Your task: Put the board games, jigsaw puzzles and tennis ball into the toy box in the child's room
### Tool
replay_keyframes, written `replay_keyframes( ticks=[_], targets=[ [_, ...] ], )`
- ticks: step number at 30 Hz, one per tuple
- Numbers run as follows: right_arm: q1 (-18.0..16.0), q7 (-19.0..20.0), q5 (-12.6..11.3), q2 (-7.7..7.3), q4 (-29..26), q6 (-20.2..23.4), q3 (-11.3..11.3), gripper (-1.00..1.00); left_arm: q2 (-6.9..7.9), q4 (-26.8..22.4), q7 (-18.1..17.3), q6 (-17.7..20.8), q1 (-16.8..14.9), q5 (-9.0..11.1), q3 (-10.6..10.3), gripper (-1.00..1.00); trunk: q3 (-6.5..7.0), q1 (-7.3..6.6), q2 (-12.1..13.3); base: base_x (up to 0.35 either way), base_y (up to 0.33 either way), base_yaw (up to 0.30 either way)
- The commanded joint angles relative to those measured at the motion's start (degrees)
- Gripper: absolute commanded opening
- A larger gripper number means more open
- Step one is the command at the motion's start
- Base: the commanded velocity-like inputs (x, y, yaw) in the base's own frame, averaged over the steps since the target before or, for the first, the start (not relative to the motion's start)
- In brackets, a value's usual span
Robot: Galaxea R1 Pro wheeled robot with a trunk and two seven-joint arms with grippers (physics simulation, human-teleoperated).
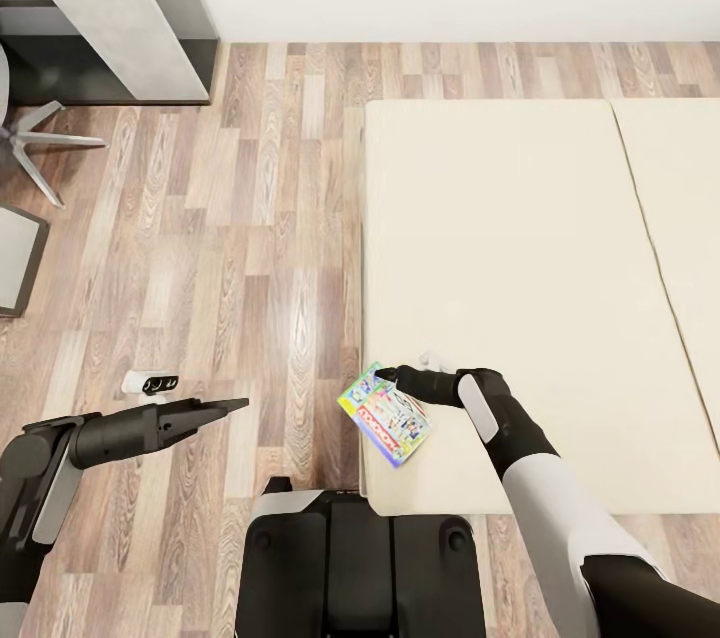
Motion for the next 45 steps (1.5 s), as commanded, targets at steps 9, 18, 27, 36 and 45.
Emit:
replay_keyframes(
  ticks=[9, 18, 27, 36, 45],
  targets=[
    [0.54, 0.2, 0.11, -0.39, -0.7, 0.33, -0.3, 1.0, 0.08, -0.01, -0.22, 0.61, -0.01, -0.03, 0.05, 1.0, -0.06, 0.03, -0.09, 0.0, 0.0, 0.0],
    [7.27, 5.48, 0.15, -1.01, -16.87, 0.94, -0.54, 1.0, 0.11, 0.03, -0.22, 0.61, -0.01, -0.03, 1.35, 1.0, -0.06, 0.03, -0.09, 0.0, 0.0, 0.0],
    [18.18, 6.11, 0.21, -1.17, -36.39, 2.05, -0.7, 1.0, 0.11, 0.03, -0.22, 0.61, -0.01, -0.03, 1.59, 1.0, -0.06, 0.03, -0.09, 0.0, 0.0, 0.0],
    [27.43, 7.21, 0.16, -1.94, -43.98, 1.31, -3.85, 1.0, 0.11, 0.03, -0.22, 0.61, -0.01, -0.03, 1.63, 1.0, 0.06, 0.03, -0.09, 0.0, 0.0, 0.0],
    [33.8, 15.96, 0.23, -2.69, -44.8, -5.38, -8.48, 1.0, 0.15, 0.03, -0.22, 0.61, -0.01, -0.1, 3.74, 1.0, 0.8, 0.03, -0.09, 0.0, 0.0, 0.0]
  ],
)
